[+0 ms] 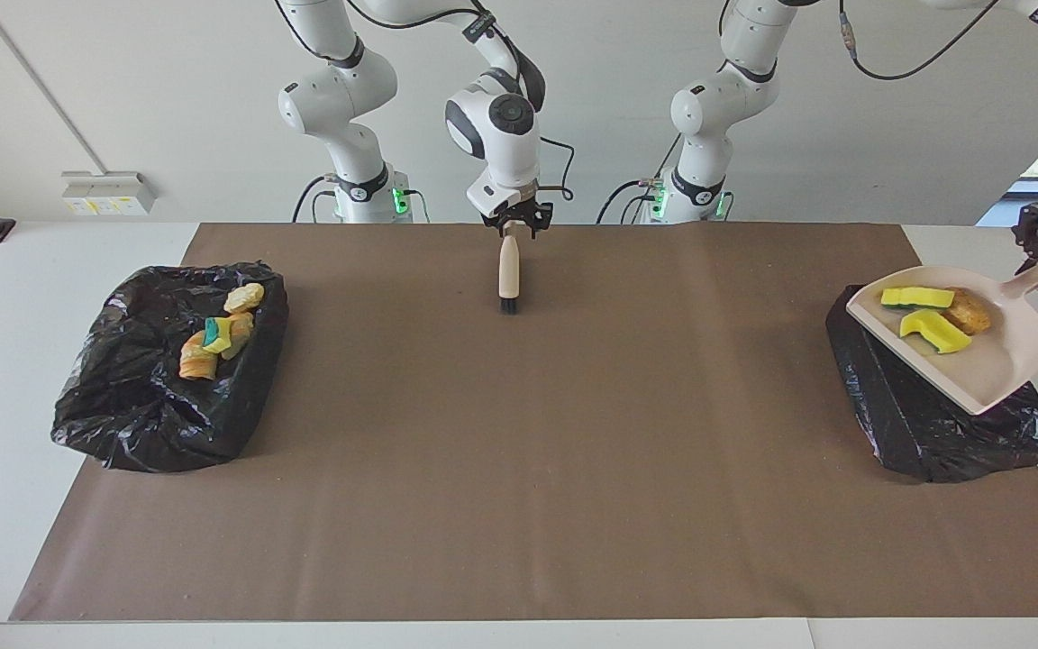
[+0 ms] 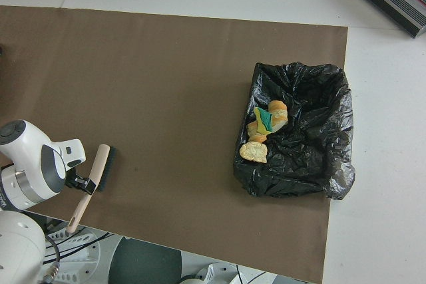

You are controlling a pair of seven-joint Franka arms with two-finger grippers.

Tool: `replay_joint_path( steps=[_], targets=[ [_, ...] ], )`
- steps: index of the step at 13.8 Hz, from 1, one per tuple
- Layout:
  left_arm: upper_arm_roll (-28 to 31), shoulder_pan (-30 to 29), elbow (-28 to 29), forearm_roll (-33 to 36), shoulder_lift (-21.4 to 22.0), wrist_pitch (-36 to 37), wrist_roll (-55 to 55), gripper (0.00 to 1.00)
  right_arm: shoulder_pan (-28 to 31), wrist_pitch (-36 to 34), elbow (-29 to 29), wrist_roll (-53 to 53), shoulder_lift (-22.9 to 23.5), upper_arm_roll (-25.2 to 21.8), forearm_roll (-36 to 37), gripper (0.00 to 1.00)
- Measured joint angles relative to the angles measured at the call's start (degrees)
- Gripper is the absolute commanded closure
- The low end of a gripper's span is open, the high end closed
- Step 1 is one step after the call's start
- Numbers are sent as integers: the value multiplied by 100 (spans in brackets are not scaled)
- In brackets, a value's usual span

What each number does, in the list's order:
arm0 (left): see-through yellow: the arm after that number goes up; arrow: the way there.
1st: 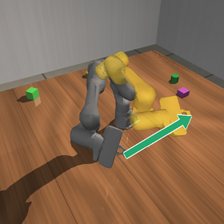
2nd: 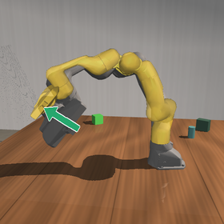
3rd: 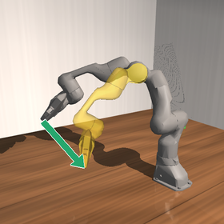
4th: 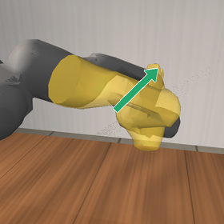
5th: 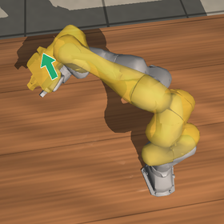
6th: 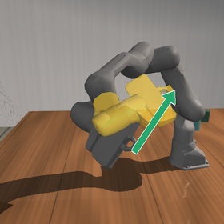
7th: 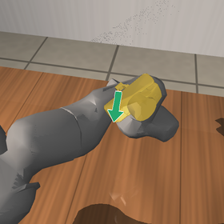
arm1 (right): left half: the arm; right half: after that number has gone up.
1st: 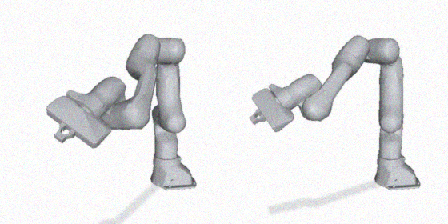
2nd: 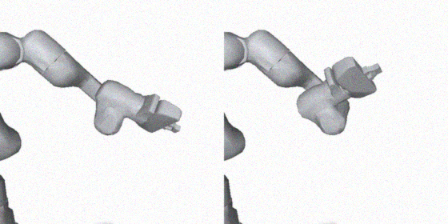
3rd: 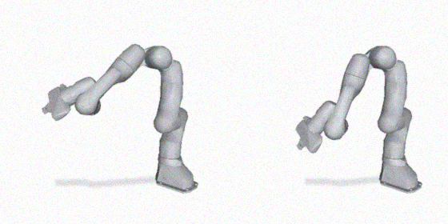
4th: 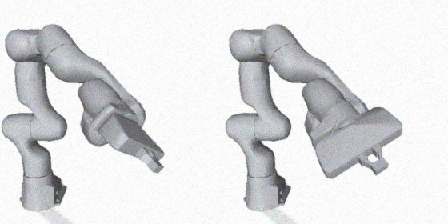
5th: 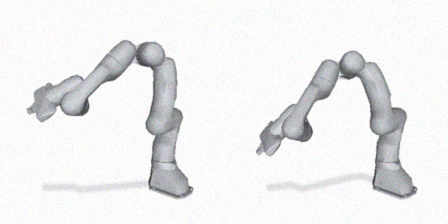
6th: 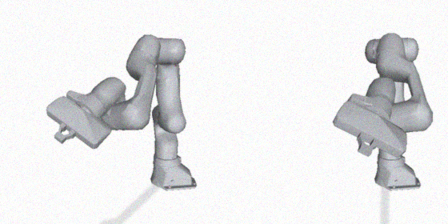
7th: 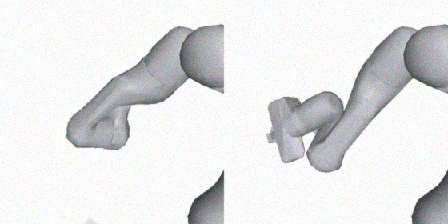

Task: Sweep and dump trash in bin
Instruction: 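Tip the dustpan into the trash bag with the left gripper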

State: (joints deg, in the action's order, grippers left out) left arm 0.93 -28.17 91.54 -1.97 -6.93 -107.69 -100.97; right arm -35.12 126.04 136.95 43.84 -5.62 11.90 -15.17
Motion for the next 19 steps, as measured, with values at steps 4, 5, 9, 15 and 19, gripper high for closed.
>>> replay_joint_path(
  steps=[4,5,9,15,19],
  targets=[
    [-54,-71,-312,1069,-281,-370,-105,100,723,-393,-588,-479,-4,-57,671,0],
    [-88,-59,-318,1499,-306,-569,-101,100,934,-683,-836,-485,-4,-59,963,0],
    [-150,63,-305,2547,-401,-1053,-102,100,1695,-1619,-1915,-688,-3,-75,1348,0],
    [-141,501,-268,3983,-433,-1061,234,100,2923,-3199,-3643,-1557,-42,-113,1388,0],
    [-144,542,-292,4672,-396,-1071,234,100,3098,-3869,-4346,-1709,-65,-410,1390,0]
  ],
)
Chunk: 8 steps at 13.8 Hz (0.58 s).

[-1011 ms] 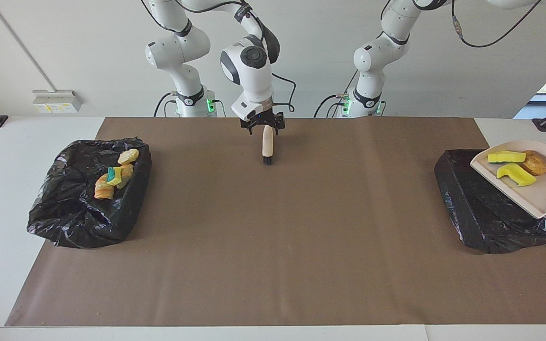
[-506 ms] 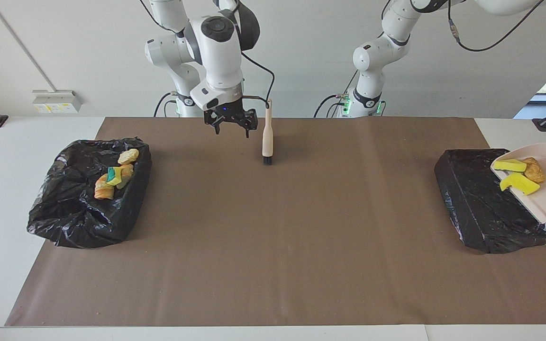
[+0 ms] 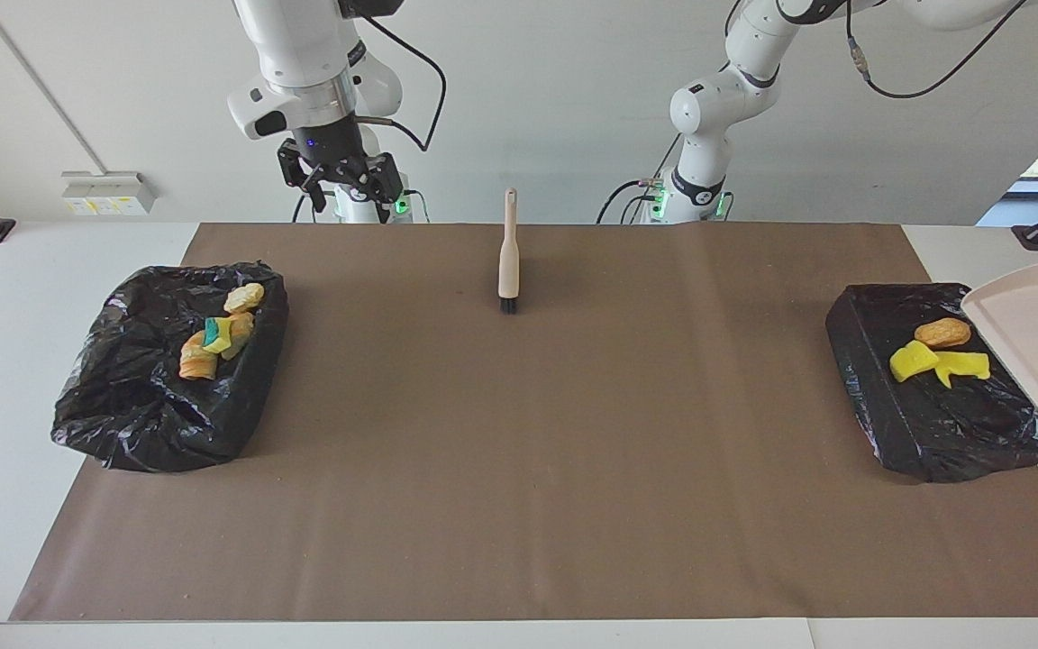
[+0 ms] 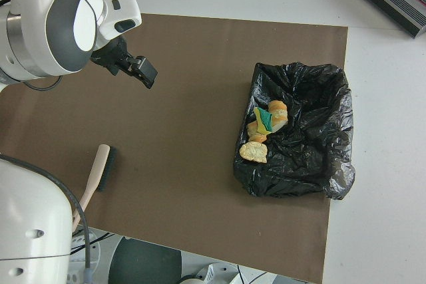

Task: Sweep and dump trash in bin
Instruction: 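Tip the dustpan into the trash bag with the left gripper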

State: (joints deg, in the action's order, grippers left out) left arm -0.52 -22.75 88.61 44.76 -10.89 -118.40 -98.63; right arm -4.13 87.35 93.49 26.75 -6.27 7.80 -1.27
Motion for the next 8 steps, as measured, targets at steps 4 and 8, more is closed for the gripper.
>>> replay_joint_path(
  steps=[4,8],
  targets=[
    [-48,231,5,14,214,247,206,100,12,-387,-393,-808,-72,-717,2,0],
    [-86,898,108,-818,328,1230,1581,100,49,-432,-408,-1625,-165,-1280,2,0]
  ],
)
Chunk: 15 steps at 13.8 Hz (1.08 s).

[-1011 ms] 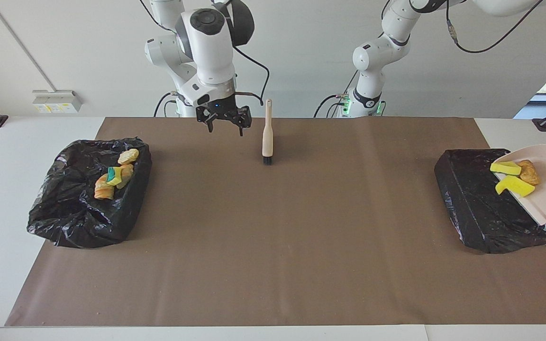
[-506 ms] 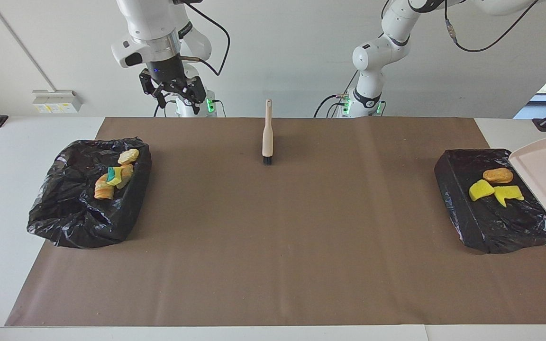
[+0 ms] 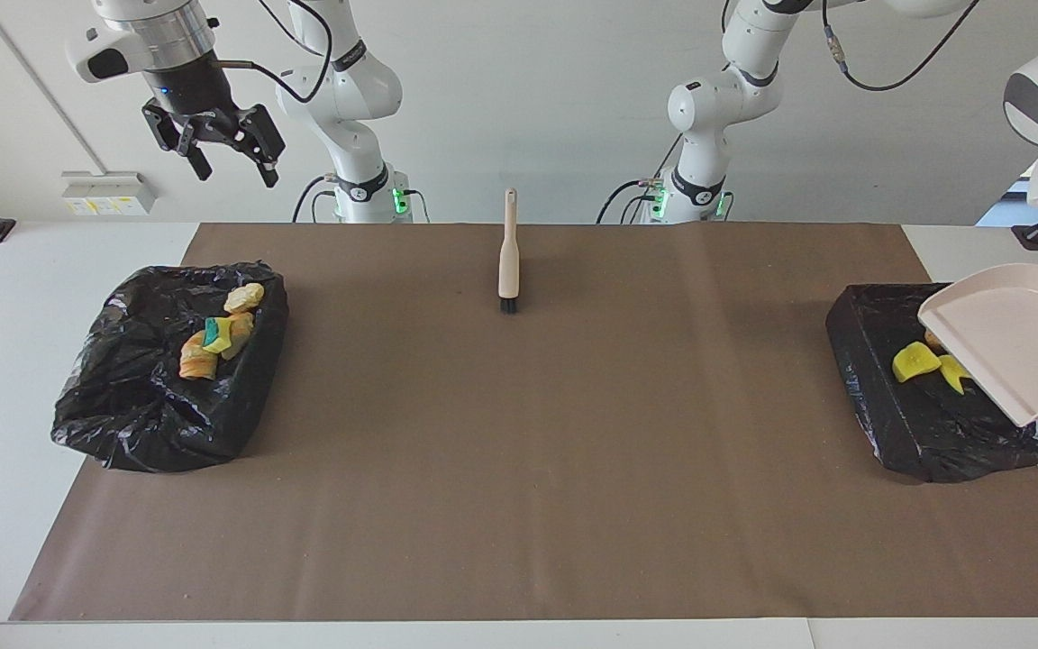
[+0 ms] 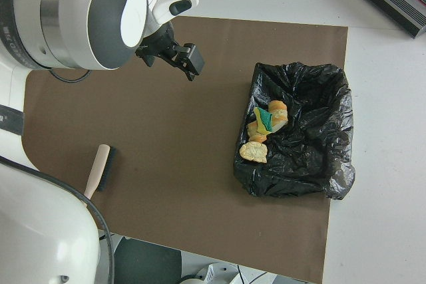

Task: Sweep and dump trash in bin
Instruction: 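Tip the dustpan into the trash bag with the left gripper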

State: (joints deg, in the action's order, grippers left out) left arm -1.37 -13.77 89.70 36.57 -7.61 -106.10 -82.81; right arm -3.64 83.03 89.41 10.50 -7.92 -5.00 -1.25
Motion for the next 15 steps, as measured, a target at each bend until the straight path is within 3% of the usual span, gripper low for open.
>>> replay_joint_path(
  steps=[6,15],
  targets=[
    [-20,1178,90,-1570,43,802,2640,100,74,-145,105,-412,-11,-21,-6,0],
    [-48,3454,618,-3124,-54,465,7672,100,114,-180,184,-593,-23,-12,-6,0]
  ],
)
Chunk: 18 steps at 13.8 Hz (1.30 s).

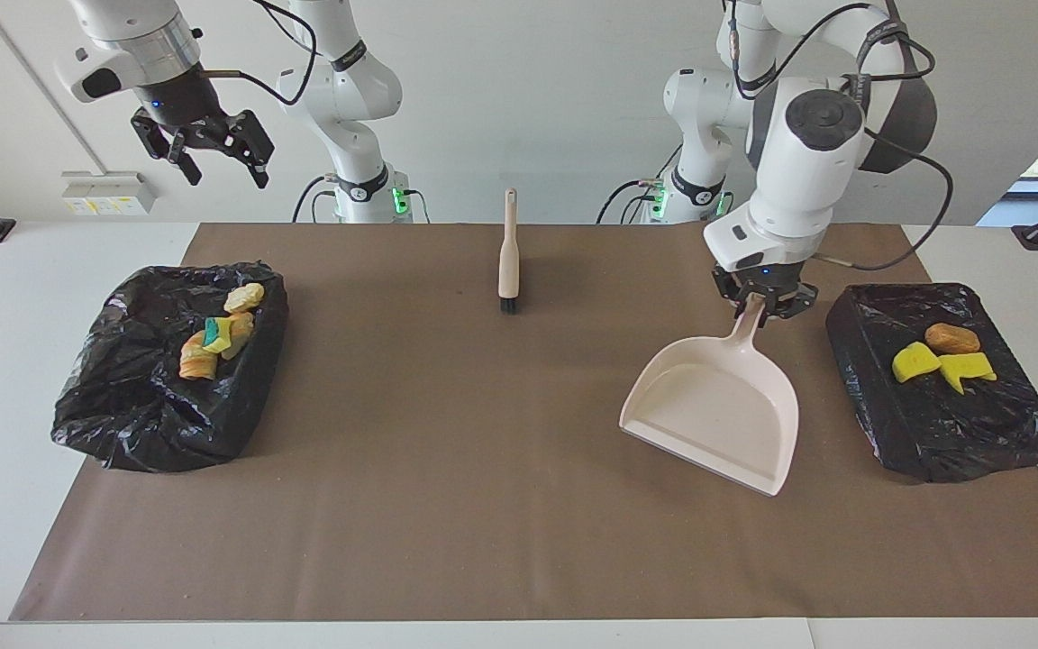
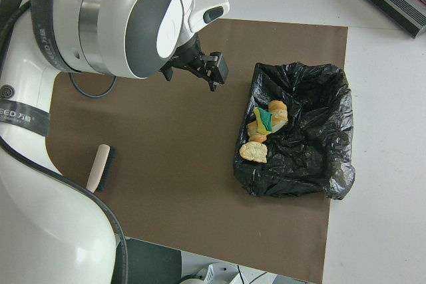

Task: Sweep and dump trash in bin
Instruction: 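Tip the dustpan into the trash bag with the left gripper, then bring the empty dustpan back and lower it onto the mat center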

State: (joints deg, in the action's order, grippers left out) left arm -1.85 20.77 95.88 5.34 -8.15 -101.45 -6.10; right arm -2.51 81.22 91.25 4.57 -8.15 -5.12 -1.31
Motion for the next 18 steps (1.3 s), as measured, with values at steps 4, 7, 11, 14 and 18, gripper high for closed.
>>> replay_joint_path(
  steps=[4,7,11,14,18],
  targets=[
    [-6,955,18,-430,-548,-909,2048,100,-9,0,2,0,-7,18,0,0],
    [-2,1472,-113,-607,-991,-1248,3127,100,-10,0,2,0,-8,25,0,0],
    [3,1837,-309,-624,-1352,-1527,3754,100,-10,0,2,0,-9,25,0,0],
    [9,2010,-560,-624,-1819,-1723,4113,100,-10,0,2,0,-9,25,0,0],
    [15,2096,-760,-624,-2130,-1790,4256,91,-10,0,2,0,-9,25,0,0]
  ],
)
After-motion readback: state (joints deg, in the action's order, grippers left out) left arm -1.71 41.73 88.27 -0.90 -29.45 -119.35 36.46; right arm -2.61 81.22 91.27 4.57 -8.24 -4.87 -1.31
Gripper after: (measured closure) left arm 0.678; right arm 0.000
